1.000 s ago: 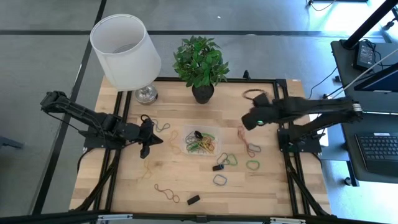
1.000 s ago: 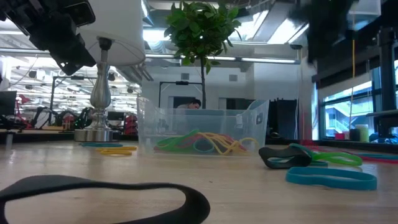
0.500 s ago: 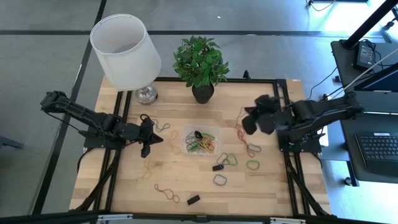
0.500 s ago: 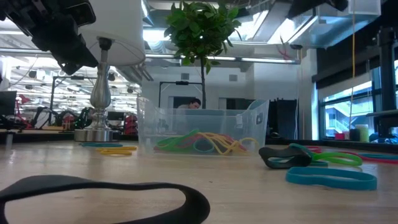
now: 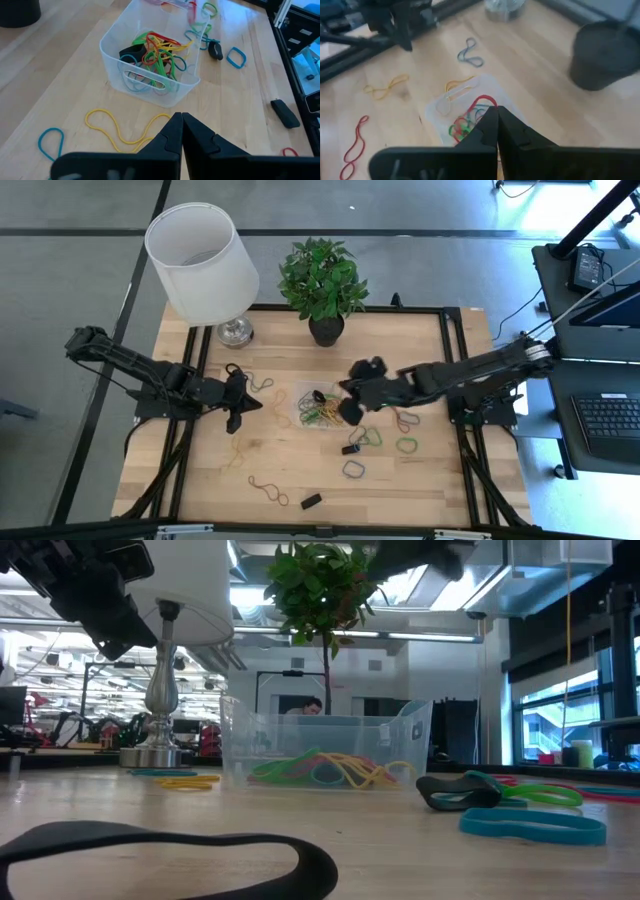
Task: Pick and place rubber bands into bin
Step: Put the red rubber band into the transparent container
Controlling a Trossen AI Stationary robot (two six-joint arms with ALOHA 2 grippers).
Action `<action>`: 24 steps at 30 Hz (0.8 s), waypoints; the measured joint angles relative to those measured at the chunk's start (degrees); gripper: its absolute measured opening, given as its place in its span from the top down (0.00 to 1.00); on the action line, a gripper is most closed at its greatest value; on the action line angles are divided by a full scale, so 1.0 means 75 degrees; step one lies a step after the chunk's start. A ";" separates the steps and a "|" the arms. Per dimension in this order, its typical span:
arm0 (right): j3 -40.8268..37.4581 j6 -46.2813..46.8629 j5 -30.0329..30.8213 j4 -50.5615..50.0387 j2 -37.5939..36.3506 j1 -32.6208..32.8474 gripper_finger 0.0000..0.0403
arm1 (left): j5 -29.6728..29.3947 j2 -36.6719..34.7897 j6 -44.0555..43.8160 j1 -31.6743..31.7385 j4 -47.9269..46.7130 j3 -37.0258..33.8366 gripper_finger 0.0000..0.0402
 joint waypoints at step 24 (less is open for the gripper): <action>0.2178 0.0640 -0.2561 -0.0946 0.4302 -0.0964 0.99 | 0.0747 0.0001 0.0954 0.0000 -0.0102 0.0000 0.99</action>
